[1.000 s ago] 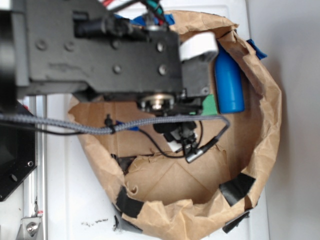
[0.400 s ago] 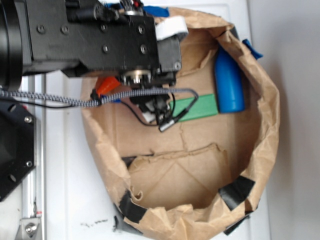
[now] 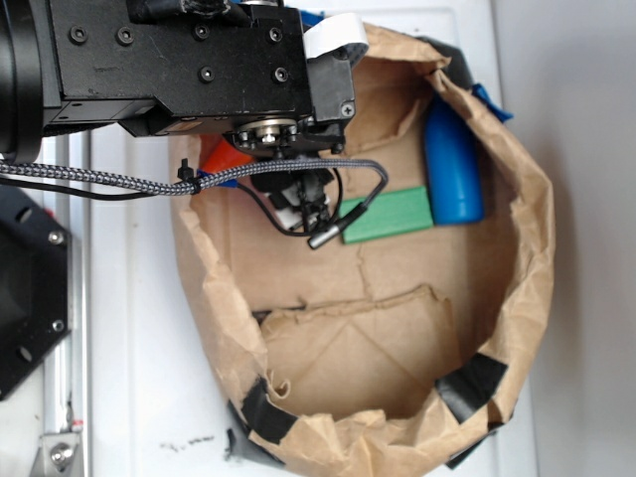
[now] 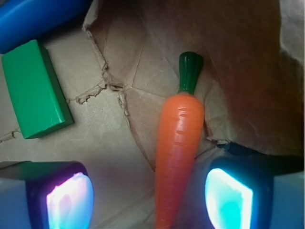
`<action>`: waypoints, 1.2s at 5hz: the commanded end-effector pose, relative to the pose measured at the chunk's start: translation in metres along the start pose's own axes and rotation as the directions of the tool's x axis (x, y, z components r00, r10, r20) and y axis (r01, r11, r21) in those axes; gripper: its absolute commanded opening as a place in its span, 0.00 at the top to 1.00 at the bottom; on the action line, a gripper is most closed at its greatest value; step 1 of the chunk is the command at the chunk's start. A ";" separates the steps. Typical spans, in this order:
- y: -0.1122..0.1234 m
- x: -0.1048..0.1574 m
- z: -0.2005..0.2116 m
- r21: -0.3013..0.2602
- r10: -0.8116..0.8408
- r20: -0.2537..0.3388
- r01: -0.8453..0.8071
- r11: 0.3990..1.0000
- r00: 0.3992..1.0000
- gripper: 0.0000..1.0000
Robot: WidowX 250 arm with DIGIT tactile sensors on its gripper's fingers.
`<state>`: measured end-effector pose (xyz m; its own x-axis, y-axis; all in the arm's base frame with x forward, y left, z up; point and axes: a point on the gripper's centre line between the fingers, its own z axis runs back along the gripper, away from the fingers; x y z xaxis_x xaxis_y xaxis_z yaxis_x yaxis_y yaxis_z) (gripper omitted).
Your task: Grab the carrot.
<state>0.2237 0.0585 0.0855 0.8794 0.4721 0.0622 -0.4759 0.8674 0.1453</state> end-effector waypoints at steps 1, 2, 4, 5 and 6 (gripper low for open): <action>0.014 0.008 0.012 -0.009 0.039 0.044 -0.038 0.999 0.998 0.00; 0.014 0.008 0.012 -0.009 0.039 0.044 -0.038 0.999 0.998 0.00; 0.020 0.017 -0.023 0.002 0.047 0.020 -0.047 0.999 0.999 0.00; 0.026 0.019 -0.035 0.006 0.055 0.014 -0.055 0.998 0.998 0.00; 0.034 0.022 -0.042 0.002 0.055 0.008 -0.055 0.998 0.998 0.00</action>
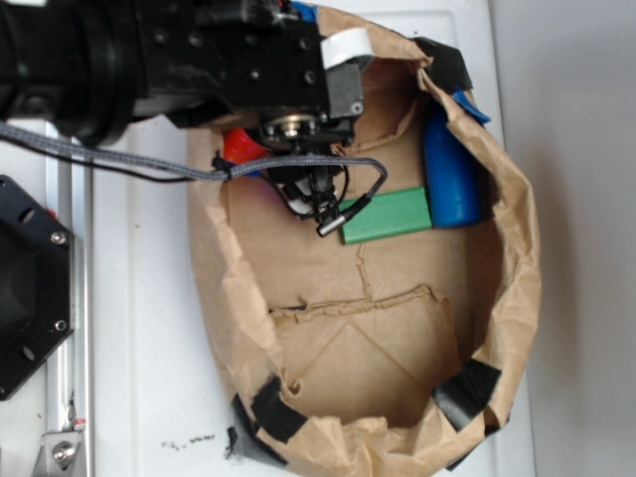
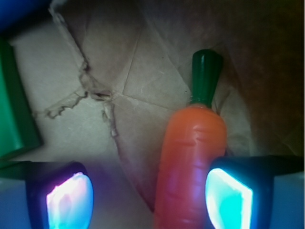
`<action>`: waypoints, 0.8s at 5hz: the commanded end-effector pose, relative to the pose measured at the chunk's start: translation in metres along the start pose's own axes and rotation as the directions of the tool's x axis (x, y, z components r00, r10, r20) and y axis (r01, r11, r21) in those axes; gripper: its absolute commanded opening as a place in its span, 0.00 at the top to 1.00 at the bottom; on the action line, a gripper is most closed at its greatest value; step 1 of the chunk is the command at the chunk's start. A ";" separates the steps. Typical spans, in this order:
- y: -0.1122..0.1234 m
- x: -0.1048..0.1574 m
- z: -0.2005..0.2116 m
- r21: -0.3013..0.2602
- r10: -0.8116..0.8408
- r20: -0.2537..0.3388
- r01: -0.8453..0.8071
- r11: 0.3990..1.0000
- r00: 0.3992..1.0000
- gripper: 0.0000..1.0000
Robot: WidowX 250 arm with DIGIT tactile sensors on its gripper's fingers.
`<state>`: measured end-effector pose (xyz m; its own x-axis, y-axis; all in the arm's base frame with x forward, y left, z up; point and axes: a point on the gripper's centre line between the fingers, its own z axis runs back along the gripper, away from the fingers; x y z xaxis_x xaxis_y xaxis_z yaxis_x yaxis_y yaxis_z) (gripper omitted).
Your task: Grab the carrot.
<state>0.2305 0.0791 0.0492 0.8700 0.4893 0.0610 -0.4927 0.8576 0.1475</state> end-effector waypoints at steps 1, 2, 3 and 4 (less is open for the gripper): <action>0.037 0.014 -0.014 0.016 0.038 0.003 -0.038 0.999 0.999 0.00; 0.044 0.016 -0.025 0.012 0.014 -0.021 -0.014 1.000 1.000 0.00; 0.042 0.015 -0.030 0.015 -0.018 -0.033 0.019 1.000 0.999 0.00; 0.042 0.015 -0.030 0.003 -0.026 -0.033 0.026 1.000 0.999 1.00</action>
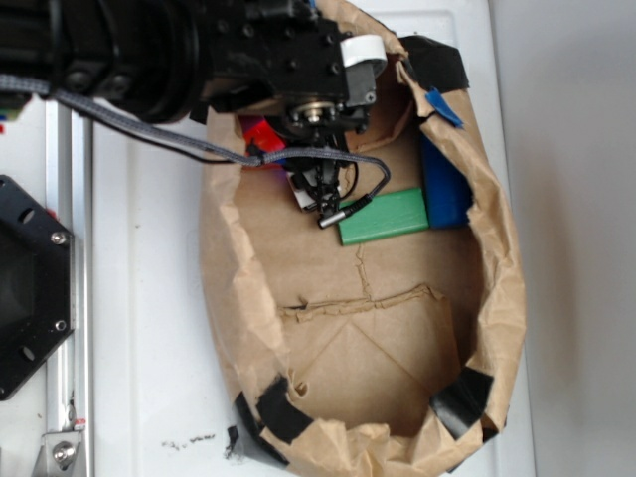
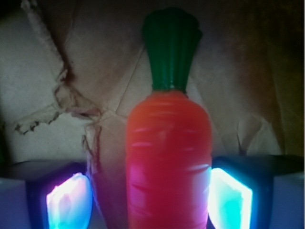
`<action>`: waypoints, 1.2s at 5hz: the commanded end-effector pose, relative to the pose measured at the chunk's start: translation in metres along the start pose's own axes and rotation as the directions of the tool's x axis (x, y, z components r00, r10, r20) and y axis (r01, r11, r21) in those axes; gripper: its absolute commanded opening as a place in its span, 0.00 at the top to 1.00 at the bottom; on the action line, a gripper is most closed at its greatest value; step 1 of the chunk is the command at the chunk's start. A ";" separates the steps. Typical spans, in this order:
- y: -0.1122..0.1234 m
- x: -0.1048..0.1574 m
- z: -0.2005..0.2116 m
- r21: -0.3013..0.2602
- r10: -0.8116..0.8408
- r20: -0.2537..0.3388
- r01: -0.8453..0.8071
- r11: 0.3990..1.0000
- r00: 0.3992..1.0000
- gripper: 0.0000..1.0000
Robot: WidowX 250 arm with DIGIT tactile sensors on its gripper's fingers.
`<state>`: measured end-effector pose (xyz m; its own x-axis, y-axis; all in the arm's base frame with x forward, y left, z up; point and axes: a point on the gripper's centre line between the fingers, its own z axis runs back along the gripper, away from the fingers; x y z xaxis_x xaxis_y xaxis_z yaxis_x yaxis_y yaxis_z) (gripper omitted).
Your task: Grab the carrot.
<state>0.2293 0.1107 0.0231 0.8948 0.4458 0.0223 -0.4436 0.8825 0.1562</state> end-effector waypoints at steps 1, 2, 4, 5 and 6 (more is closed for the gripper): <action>0.016 0.002 0.009 -0.004 -0.011 0.015 0.011 1.000 1.000 1.00; 0.010 0.007 0.041 -0.042 -0.056 0.062 0.059 0.997 0.997 1.00; -0.042 0.007 0.106 -0.159 -0.234 0.109 0.249 0.955 0.966 1.00; -0.069 -0.013 0.122 -0.125 -0.378 0.154 0.398 0.909 0.913 1.00; -0.081 -0.040 0.142 -0.096 -0.482 0.258 0.519 0.849 0.837 1.00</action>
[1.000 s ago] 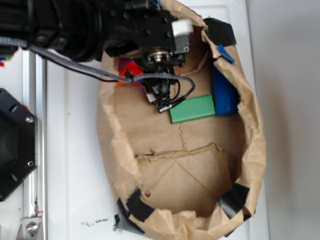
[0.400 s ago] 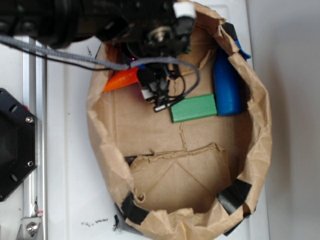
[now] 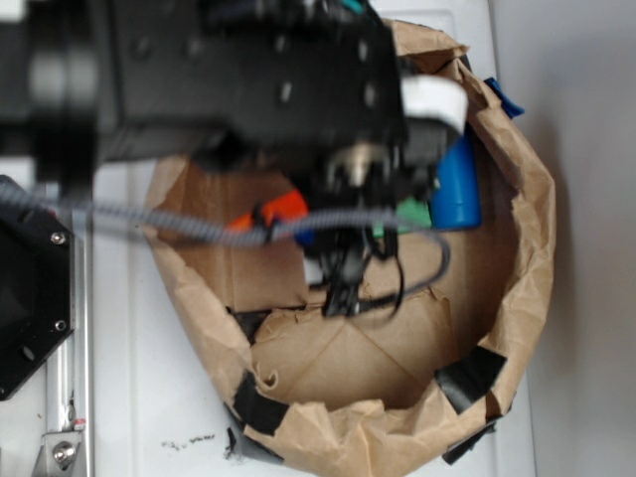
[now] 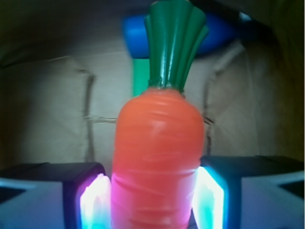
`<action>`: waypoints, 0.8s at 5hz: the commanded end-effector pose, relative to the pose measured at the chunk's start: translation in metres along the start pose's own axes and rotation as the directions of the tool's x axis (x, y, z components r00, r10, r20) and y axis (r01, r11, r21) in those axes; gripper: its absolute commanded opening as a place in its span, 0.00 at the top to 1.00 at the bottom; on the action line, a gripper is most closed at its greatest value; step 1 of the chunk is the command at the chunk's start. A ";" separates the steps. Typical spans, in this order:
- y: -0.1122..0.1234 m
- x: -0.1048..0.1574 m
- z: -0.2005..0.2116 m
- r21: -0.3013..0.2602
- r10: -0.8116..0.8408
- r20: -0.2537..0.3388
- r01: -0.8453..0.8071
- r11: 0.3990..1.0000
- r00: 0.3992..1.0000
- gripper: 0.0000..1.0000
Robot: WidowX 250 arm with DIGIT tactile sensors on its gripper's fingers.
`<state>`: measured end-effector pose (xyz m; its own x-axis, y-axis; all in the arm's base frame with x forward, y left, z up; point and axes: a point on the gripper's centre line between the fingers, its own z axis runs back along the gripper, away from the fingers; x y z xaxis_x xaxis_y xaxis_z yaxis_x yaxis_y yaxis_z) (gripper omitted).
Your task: Grab the carrot.
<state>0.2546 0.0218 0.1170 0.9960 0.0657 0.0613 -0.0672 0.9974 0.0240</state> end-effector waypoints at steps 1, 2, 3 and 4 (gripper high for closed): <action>-0.023 -0.019 0.067 -0.036 -0.175 0.187 0.185 0.982 0.967 1.00; -0.013 -0.007 0.071 -0.040 -0.139 0.192 0.149 0.988 0.972 1.00; -0.002 0.006 0.066 -0.034 -0.097 0.174 0.105 0.994 0.980 1.00; 0.001 0.016 0.063 -0.019 -0.073 0.169 0.077 0.997 0.983 1.00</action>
<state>0.2660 0.0120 0.1641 0.9854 -0.0282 0.1678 0.0272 0.9996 0.0084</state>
